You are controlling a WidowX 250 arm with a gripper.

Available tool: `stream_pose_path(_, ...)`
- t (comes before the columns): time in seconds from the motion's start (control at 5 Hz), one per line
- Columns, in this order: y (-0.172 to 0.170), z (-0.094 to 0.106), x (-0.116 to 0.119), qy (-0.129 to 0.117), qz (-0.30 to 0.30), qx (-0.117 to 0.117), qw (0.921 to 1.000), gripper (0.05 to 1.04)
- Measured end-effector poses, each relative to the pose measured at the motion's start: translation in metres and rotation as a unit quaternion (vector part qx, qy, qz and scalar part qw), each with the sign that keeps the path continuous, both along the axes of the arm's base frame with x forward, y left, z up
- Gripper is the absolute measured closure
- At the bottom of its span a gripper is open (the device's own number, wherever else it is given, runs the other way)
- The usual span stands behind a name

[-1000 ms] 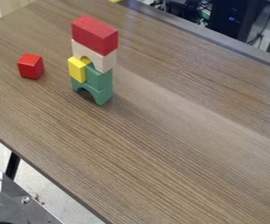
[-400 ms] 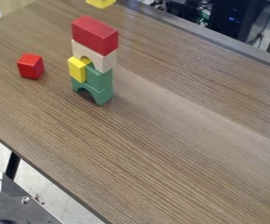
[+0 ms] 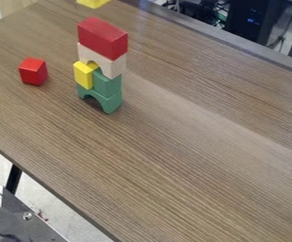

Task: Put the yellow cube on top of the red rectangular block

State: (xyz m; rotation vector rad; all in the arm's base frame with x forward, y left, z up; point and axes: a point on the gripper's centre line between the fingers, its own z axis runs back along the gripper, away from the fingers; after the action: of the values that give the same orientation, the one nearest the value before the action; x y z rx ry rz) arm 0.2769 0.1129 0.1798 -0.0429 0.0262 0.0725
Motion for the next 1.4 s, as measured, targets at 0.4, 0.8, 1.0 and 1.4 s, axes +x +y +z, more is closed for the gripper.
stream_pose_path(0.4,0.002,-0.005,-0.001,0.001,0.003,0.0,1.0,0.524)
stream_pose_path(0.8,0.003,-0.01,0.0,-0.001,0.003,0.006,1.0,0.524)
stream_pose_path(1.0,0.003,-0.015,0.001,0.001,0.001,0.01,0.9999,0.524)
stream_pose_path(1.4,0.002,-0.023,0.002,-0.001,0.003,0.013,0.9999,0.524)
